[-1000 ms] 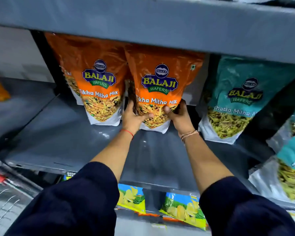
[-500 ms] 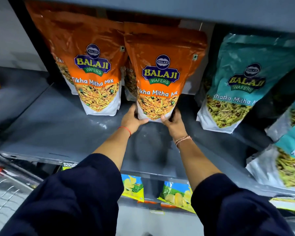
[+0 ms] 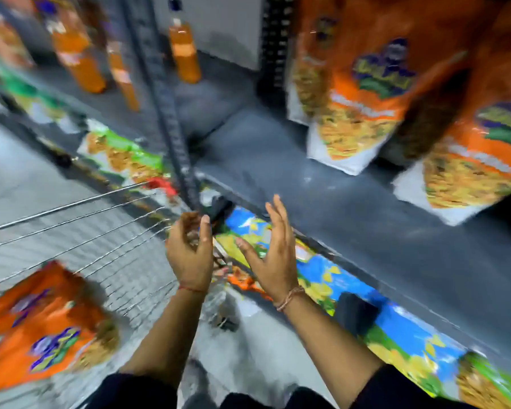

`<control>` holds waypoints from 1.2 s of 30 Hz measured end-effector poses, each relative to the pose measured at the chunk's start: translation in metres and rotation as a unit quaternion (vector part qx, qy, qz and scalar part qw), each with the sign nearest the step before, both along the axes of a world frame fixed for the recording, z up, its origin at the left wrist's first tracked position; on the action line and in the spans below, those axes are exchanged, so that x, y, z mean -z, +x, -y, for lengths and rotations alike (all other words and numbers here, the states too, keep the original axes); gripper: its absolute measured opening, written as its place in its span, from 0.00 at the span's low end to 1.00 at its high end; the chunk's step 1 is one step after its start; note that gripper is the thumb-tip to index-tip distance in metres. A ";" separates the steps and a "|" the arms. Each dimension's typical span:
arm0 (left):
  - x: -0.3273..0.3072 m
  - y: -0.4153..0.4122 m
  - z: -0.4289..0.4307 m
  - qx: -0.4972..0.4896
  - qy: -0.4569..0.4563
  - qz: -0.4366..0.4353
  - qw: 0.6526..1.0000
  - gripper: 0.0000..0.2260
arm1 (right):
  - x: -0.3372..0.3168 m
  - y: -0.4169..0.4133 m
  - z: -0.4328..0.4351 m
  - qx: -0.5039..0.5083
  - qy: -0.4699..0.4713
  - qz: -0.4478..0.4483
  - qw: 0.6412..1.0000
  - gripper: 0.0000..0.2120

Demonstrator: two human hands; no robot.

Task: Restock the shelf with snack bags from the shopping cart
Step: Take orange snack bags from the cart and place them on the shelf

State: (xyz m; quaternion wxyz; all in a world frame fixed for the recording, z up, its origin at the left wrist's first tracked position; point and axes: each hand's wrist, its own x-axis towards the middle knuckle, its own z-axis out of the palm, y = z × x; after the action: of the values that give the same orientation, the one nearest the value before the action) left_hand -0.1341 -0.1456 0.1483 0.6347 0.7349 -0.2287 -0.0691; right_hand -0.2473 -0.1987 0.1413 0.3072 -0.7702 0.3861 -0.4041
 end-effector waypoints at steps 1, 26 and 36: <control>0.008 0.018 -0.017 -0.011 0.045 -0.003 0.999 0.07 | 0.004 0.018 -0.005 -0.034 0.007 -0.023 0.999 0.35; 0.203 0.185 -0.277 -0.110 0.216 -0.528 0.814 0.44 | 0.198 0.263 -0.126 -0.455 0.344 -0.391 0.722 0.45; 0.219 0.200 -0.267 -0.112 0.170 -0.502 0.841 0.28 | 0.204 0.278 -0.137 -0.416 0.405 -0.395 0.712 0.31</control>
State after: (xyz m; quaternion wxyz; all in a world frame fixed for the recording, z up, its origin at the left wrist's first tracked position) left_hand 0.0658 0.1215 -0.0708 0.5314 0.7166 0.2198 -0.3947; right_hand 0.0304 -0.0614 -0.0624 0.5461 -0.7442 0.2395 0.3011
